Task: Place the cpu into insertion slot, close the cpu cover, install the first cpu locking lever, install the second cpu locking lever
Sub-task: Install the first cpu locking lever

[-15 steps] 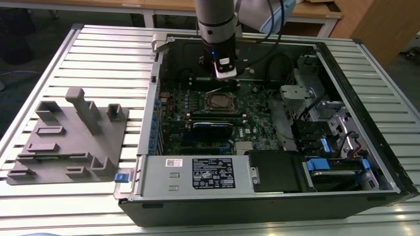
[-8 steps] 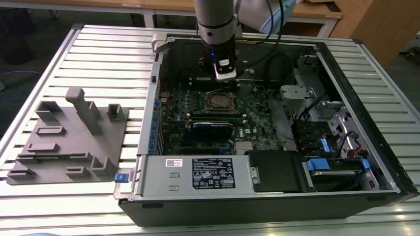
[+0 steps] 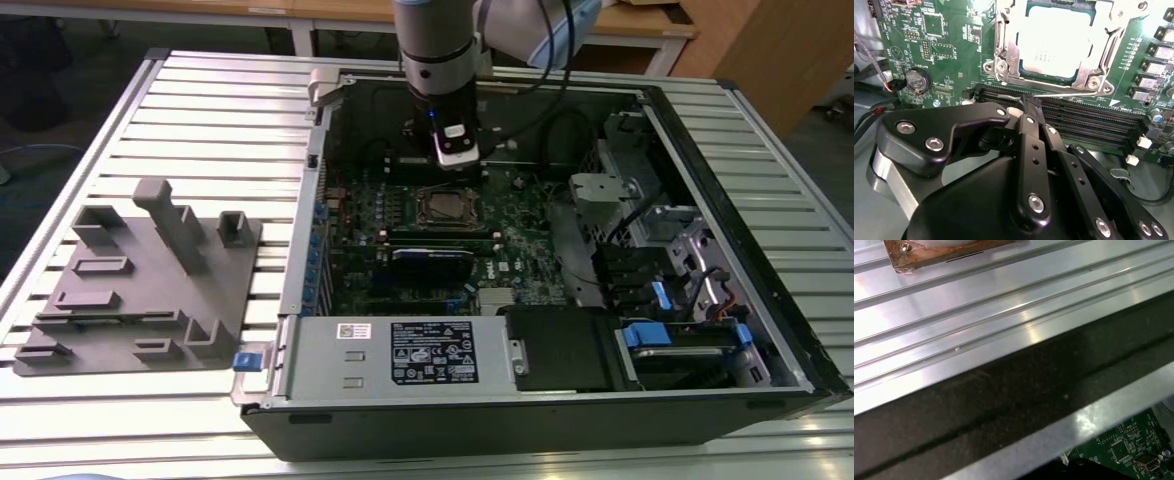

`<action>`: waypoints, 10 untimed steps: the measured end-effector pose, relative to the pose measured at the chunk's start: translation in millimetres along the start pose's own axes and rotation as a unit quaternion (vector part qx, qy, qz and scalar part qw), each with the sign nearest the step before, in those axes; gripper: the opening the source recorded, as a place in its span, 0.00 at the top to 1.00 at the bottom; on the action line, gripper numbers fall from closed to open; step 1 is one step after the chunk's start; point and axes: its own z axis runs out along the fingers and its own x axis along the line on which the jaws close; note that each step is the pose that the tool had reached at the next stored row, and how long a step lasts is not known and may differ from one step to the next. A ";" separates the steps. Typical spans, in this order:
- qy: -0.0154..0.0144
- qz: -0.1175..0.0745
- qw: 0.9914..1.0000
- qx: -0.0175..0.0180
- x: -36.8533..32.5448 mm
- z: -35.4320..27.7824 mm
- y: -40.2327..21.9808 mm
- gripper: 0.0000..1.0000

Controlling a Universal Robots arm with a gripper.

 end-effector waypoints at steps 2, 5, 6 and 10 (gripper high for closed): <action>0.000 0.000 1.000 0.000 0.3 1.7 -0.3 0.89; 0.000 0.000 1.000 0.000 0.3 2.3 -0.5 0.89; 0.000 0.000 1.000 0.000 0.3 2.3 -0.4 0.89; 0.000 0.000 1.000 0.000 0.4 2.8 -0.6 0.89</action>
